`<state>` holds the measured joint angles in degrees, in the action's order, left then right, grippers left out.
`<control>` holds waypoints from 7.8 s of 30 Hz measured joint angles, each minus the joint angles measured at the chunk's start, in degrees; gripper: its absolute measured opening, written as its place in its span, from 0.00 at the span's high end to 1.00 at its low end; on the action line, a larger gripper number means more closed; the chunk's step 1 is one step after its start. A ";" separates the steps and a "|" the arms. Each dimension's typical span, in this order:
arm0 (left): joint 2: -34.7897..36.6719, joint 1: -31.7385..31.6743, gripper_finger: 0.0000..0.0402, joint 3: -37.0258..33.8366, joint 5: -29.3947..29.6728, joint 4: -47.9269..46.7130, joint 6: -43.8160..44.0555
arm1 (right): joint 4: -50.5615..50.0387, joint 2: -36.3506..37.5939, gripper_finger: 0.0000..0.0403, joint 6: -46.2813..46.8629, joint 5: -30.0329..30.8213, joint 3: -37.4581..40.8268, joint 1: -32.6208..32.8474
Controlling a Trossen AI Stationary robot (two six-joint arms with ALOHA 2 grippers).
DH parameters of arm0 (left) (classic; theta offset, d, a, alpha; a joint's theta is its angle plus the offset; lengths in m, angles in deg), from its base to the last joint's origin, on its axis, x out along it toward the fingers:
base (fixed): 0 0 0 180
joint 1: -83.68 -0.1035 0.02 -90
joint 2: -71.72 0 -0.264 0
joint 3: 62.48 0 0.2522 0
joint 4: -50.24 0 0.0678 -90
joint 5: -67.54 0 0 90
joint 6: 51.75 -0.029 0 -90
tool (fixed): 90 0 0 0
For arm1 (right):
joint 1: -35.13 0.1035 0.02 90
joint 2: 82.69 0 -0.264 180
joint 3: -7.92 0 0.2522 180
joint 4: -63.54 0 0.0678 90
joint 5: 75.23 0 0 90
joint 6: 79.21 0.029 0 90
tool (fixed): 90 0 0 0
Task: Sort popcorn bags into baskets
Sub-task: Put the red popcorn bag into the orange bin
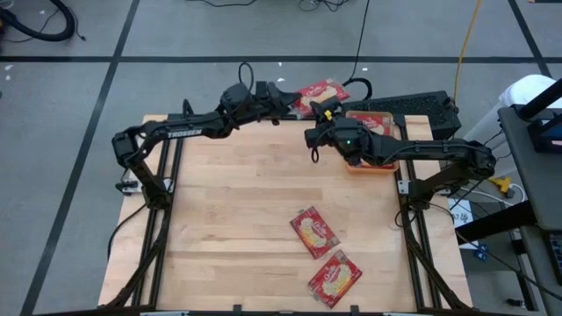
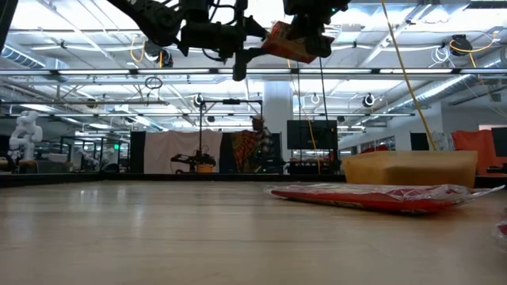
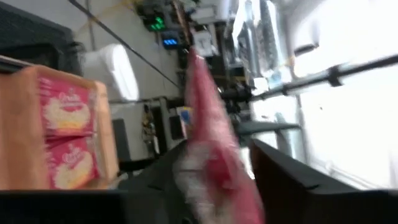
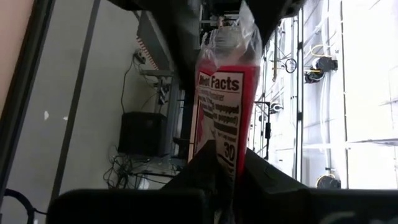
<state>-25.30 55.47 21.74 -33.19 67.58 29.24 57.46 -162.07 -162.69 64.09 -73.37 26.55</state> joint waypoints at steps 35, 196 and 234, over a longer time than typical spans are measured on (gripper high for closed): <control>7.15 -13.79 0.97 -1.71 -48.05 10.03 -20.73 | 4.58 11.25 0.71 121.43 -35.57 0.02 1.63; 10.90 11.83 0.54 -3.34 -11.67 -48.87 -56.41 | -74.52 5.44 0.63 89.83 -54.21 6.16 -52.07; 10.90 20.68 0.54 -3.34 3.42 -59.69 -56.43 | -51.97 16.43 0.46 115.25 -56.89 -1.68 -28.21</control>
<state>-14.40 76.14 18.39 -29.77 7.90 -27.19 5.49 -145.64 -47.44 7.20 -75.06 -1.67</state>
